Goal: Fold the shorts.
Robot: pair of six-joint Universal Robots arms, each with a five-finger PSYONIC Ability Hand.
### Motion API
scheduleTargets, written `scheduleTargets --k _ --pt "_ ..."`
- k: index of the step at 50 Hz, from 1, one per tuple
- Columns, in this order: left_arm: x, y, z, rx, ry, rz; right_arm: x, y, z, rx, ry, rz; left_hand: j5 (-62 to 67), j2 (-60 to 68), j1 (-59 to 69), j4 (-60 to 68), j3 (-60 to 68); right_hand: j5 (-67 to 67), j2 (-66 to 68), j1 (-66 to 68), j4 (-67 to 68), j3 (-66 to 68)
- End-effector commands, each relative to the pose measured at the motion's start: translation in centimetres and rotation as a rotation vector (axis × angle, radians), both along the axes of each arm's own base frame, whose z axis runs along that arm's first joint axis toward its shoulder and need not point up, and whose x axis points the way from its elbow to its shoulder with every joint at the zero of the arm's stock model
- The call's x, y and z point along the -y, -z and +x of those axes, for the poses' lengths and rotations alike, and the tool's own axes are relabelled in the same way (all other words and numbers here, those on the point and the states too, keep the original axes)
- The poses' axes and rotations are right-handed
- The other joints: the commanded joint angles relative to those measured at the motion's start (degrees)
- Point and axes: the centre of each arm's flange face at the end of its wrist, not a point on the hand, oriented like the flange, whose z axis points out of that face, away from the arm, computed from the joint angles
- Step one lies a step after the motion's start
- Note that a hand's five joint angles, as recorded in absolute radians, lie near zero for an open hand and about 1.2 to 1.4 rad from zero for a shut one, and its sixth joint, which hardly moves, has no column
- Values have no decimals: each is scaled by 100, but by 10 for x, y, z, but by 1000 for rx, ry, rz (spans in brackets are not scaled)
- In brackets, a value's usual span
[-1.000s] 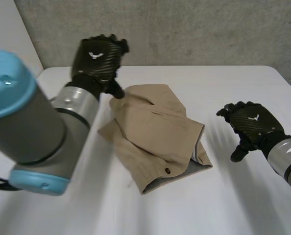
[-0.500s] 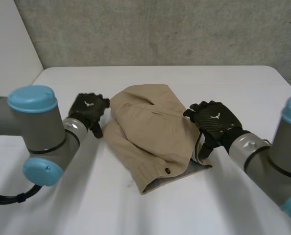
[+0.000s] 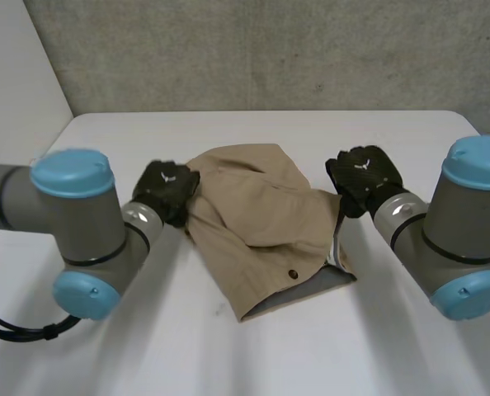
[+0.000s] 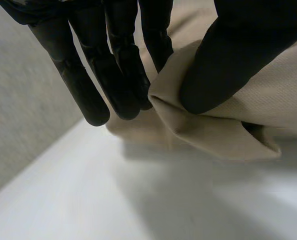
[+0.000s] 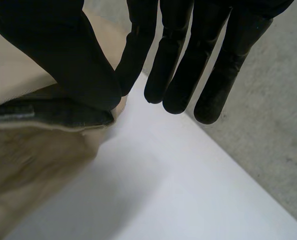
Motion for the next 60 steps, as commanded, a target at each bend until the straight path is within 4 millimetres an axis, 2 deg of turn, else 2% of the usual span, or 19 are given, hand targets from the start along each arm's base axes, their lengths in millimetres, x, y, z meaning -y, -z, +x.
scheduleTargets --k 1,4,8,10,13,14,17,19,20,21,23,28,31,32,40,43,48,52,60 --pt "-38 -80 12 -108 -7 -103 4 -32 1 34 -22 -63 1462 1165 1881 1141 1198 1330 1270 2410 1202 1260" --pt "-63 -102 13 -170 4 -82 20 -49 -7 59 17 -84 1462 1165 1881 1141 1198 1330 1270 2410 1202 1260" --pt "-89 -106 7 -216 39 7 52 -65 -22 130 85 -85 1462 1165 1881 1141 1198 1330 1270 2410 1202 1260" --pt "-96 -103 4 -217 53 39 72 -62 -25 158 113 -71 1462 1165 1881 1141 1198 1330 1270 2410 1202 1260" --pt "-104 -95 -4 -209 82 74 85 -59 -26 175 136 -56 1462 1165 1881 1141 1198 1330 1270 2410 1202 1260" --pt "-98 -77 -9 -182 68 107 91 -56 -27 172 154 -40 1281 984 1700 960 1017 1330 1270 2410 1202 1260" --pt "-86 -55 -15 -142 24 144 92 -44 -29 150 173 31 444 147 862 123 179 837 776 1916 708 766" --pt "-80 -48 -15 -124 -8 150 87 -40 -27 138 168 59 -465 -762 -46 -786 -729 -774 -835 305 -902 -845" --pt "-77 -45 -14 -114 -44 145 81 -36 -27 124 170 96 -1236 -1533 -817 -1557 -1500 -2432 -2492 -1352 -2560 -2502" --pt "-76 -44 -12 -108 -61 141 78 -32 -28 115 174 118 -1410 -1707 -992 -1731 -1675 -2981 -3042 -1902 -3110 -3052" --pt "-74 -43 -9 -100 -96 137 71 -25 -33 97 181 169 -1529 -1826 -1111 -1850 -1794 -3640 -3700 -2561 -3768 -3711" --pt "-70 -44 8 -83 -175 133 26 -20 -39 77 168 274 -2437 -2734 -2018 -2758 -2701 -4735 -4795 -3655 -4863 -4805" --pt "-71 -47 19 -81 -200 142 2 -22 -37 88 143 307 -2538 -2835 -2120 -2860 -2803 -4837 -4897 -3758 -4965 -4908" --pt "-76 -46 24 -82 -206 153 -14 -22 -34 102 115 337 -2655 -2952 -2237 -2977 -2920 -4837 -4898 -3758 -4965 -4908" --pt "-97 -43 39 -66 -208 184 -85 -12 -14 208 -35 534 -2875 -3172 -2457 -3197 -3140 -4568 -4629 -3489 -4697 -4639" --pt "-99 -41 41 -61 -209 190 -102 -14 -7 238 -66 569 -2875 -3172 -2457 -3197 -3140 -4568 -4628 -3489 -4696 -4639" --pt "-101 -36 41 -50 -211 206 -132 -6 17 274 -153 599 -2959 -3256 -2540 -3280 -3223 -4585 -4645 -3505 -4713 -4655" --pt "-103 -32 42 -61 -216 225 -140 12 31 254 -166 593 -3010 -3307 -2591 -3331 -3274 -4568 -4628 -3489 -4696 -4639" --pt "-105 -24 46 -82 -238 266 -131 46 44 197 -103 591 -2541 -2838 -2122 -2862 -2805 -4166 -4226 -3086 -4294 -4236"
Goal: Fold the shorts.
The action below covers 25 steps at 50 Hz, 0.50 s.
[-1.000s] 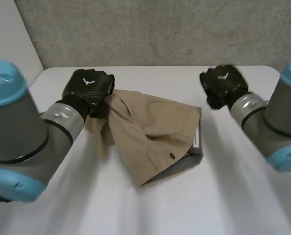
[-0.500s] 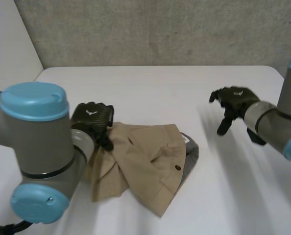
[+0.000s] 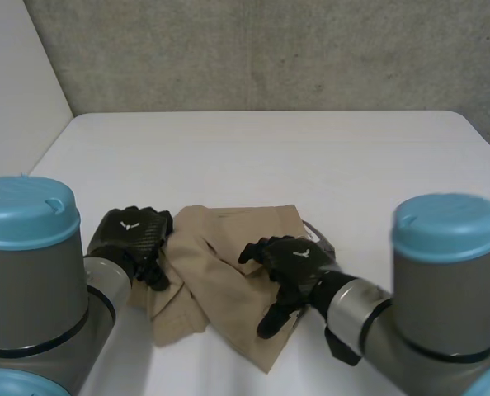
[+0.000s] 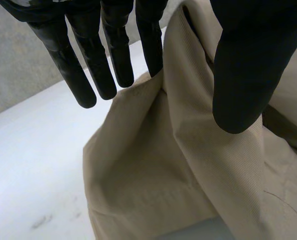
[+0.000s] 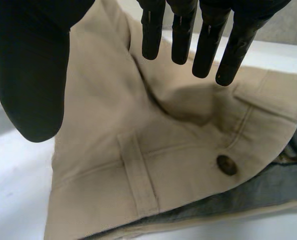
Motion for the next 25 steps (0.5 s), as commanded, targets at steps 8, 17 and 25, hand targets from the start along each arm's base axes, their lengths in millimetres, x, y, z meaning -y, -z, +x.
scheduleTargets --k 8,17,25 --pt "-2 21 1 -16 -22 76 25 29 21 -25 50 -93 3467 3410 3478 3425 3380 6076 5896 6234 6063 6023" --pt "3 -26 -1 -98 -18 -61 52 -59 0 -115 19 -525 4783 4726 4795 4742 4697 6076 5896 6234 6063 6023" --pt "0 -91 -6 -67 108 -296 61 -113 -24 -252 12 -670 4783 4726 4795 4742 4697 6076 5896 6234 6063 6023"
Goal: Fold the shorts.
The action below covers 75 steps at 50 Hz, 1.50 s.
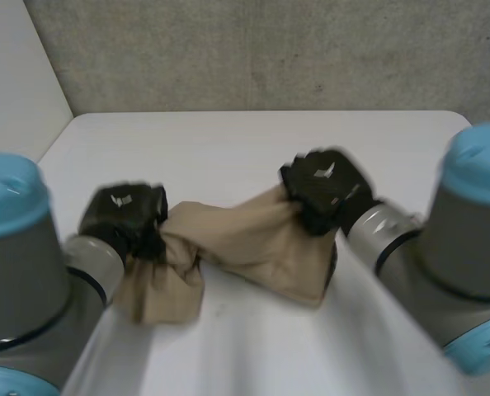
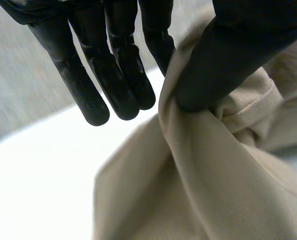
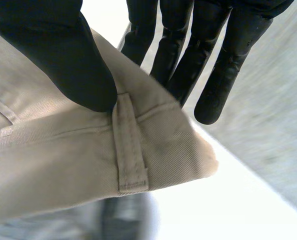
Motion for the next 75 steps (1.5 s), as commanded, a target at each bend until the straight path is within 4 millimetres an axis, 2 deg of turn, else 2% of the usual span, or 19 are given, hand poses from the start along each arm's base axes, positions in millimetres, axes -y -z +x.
scheduleTargets --k 1,6,11,17,23,24,25,26,27,29,32,36,40,45,51,55,68,72,75 --pt "-4 -54 -6 73 124 -219 4 -42 -18 -100 14 -99 1317 1154 1681 1138 1199 1445 1250 2362 1199 1356" --pt "-2 -44 -13 176 183 -229 6 -42 -19 -110 11 -72 1317 1154 1681 1138 1199 1445 1250 2362 1199 1356" --pt "19 -6 -24 285 201 -155 23 -22 -9 -142 1 -34 1317 1154 1681 1138 1199 1445 1250 2362 1199 1356" --pt "50 19 -36 326 196 -139 48 -4 9 -151 -11 -14 1253 1090 1616 1074 1135 1445 1250 2362 1199 1356" --pt "92 37 -46 322 143 -156 91 25 26 -148 29 -9 -2156 -2319 -1792 -2335 -2274 1445 1250 2362 1199 1356" --pt "94 38 -47 322 143 -154 93 25 28 -149 36 -13 -2679 -2842 -2315 -2858 -2797 835 639 1752 589 746" --pt "96 39 -48 322 140 -155 95 26 29 -151 43 -16 -3134 -3297 -2770 -3312 -3252 -920 -1115 -3 -1166 -1009" --pt "97 40 -49 325 129 -155 98 25 29 -152 64 -19 -3538 -3701 -3174 -3717 -3656 -4418 -4613 -3501 -4664 -4507" --pt "96 39 -49 325 123 -154 98 24 29 -155 78 -19 -3592 -3755 -3228 -3771 -3710 -5552 -5747 -4635 -5798 -5641" --pt "94 39 -47 330 103 -150 98 19 24 -153 109 -17 -3743 -3906 -3379 -3922 -3861 -5555 -5750 -4638 -5801 -5644" --pt "87 22 -36 328 40 -163 90 1 15 -114 140 -3 -3979 -4142 -3615 -4157 -4096 -5555 -5750 -4638 -5801 -5644" --pt "69 4 -19 300 -21 -156 65 -22 4 -73 123 10 -4231 -4395 -3868 -4410 -4349 -5555 -5750 -4638 -5801 -5644" --pt "52 -10 -7 203 -50 -123 47 -26 -4 -69 88 33 -4333 -4496 -3969 -4511 -4450 -5555 -5750 -4638 -5801 -5644" --pt "34 -8 4 133 -75 -1 30 -2 -8 -92 40 148 -4333 -4496 -3969 -4511 -4450 -5555 -5750 -4638 -5801 -5644" --pt "12 12 15 117 -83 204 15 36 -20 -45 84 364 -4467 -4630 -4103 -4646 -4585 -5009 -5204 -4092 -5255 -5098" --pt "3 27 17 100 -76 268 6 57 -25 -23 97 418 -4450 -4613 -4087 -4629 -4568 -4907 -5103 -3990 -5154 -4996" --pt "32 61 12 87 -116 253 15 83 -22 -1 106 364 -3964 -4127 -3600 -4142 -4082 -4890 -5086 -3974 -5137 -4979" --pt "39 68 8 85 -115 244 22 93 -19 -10 105 335 -2687 -2850 -2323 -2866 -2805 -4338 -4533 -3421 -4584 -4427" --pt "44 70 6 77 -113 230 27 96 -17 -22 98 300 -1460 -1623 -1096 -1639 -1578 -2943 -3139 -2027 -3190 -3032"
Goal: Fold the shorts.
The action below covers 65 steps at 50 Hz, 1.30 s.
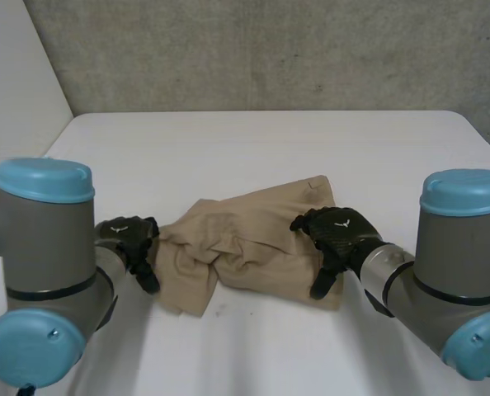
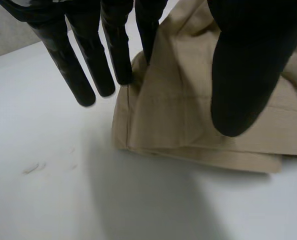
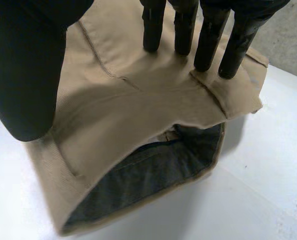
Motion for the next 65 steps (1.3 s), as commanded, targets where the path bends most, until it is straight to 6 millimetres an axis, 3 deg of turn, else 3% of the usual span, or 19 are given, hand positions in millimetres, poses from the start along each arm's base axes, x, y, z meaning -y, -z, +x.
scheduleTargets --k 1,5,6,12,16,17,20,21,24,25,29,34,40,43,47,48,55,60,65 --pt "14 10 -6 -11 0 -30 13 12 6 -24 -15 -67 2373 2350 2230 2371 2395 2565 2635 2915 2647 2583" --pt "23 12 -11 -20 2 -59 24 14 12 -55 -40 -122 4039 4016 3896 4037 4060 6356 6426 6706 6438 6374" --pt "28 9 -13 -19 6 -84 30 14 14 -75 -52 -147 4723 4700 4580 4721 4745 6366 6437 6716 6448 6385" --pt "58 -21 -21 42 51 -270 57 -8 32 -199 -131 -361 4730 4707 4587 4728 4752 6366 6437 6716 6449 6385" --pt "90 -61 -25 115 62 -487 85 -55 46 -233 -129 -600 4730 4707 4587 4728 4752 6366 6437 6716 6449 6385" --pt "103 -85 -28 145 58 -602 98 -76 52 -221 -107 -683 4730 4707 4587 4728 4752 6366 6437 6716 6449 6385" --pt "121 -124 -35 177 39 -791 117 -113 62 -164 -57 -826 4730 4707 4587 4728 4752 6366 6437 6716 6449 6385" --pt "131 -151 -40 189 15 -924 128 -140 68 -123 -28 -944 4730 4707 4587 4728 4752 6366 6437 6716 6449 6385" --pt "141 -187 -47 191 -31 -1112 139 -184 74 -27 31 -1134 4730 4707 4587 4728 4752 6366 6437 6716 6449 6385" --pt "143 -211 -48 172 -69 -1228 142 -212 76 45 67 -1265 4730 4707 4587 4728 4752 6366 6437 6716 6449 6385" --pt "139 -244 -52 99 -96 -1424 140 -249 75 151 129 -1470 4730 4707 4587 4728 4752 6366 6437 6716 6449 6385" --pt "129 -247 -50 72 -103 -1470 136 -244 74 142 115 -1440 4730 4707 4587 4728 4752 6366 6437 6716 6449 6385" --pt "118 -217 -43 89 -60 -1365 134 -197 68 56 57 -1268 4730 4707 4587 4728 4752 6366 6437 6716 6449 6385" --pt "116 -177 -42 109 -19 -1254 131 -169 66 16 19 -1186 4730 4707 4587 4728 4752 6366 6437 6716 6449 6385" --pt "107 -121 -39 153 39 -1090 129 -110 56 -72 -52 -1002 4730 4707 4587 4728 4752 6366 6437 6716 6449 6385" --pt "101 -93 -37 183 69 -1002 128 -102 53 -86 -59 -972 4730 4707 4587 4728 4752 6366 6437 6716 6449 6385" --pt "64 -11 -23 249 169 -651 103 -31 34 -229 -141 -623 4730 4707 4587 4728 4752 6366 6437 6716 6449 6385" --pt "40 16 -14 256 201 -462 79 -11 17 -303 -182 -391 4730 4707 4587 4728 4752 6366 6437 6716 6449 6385" --pt "11 10 1 281 223 -354 49 -10 4 -352 -223 -203 4730 4707 4587 4728 4752 6366 6437 6716 6449 6385"
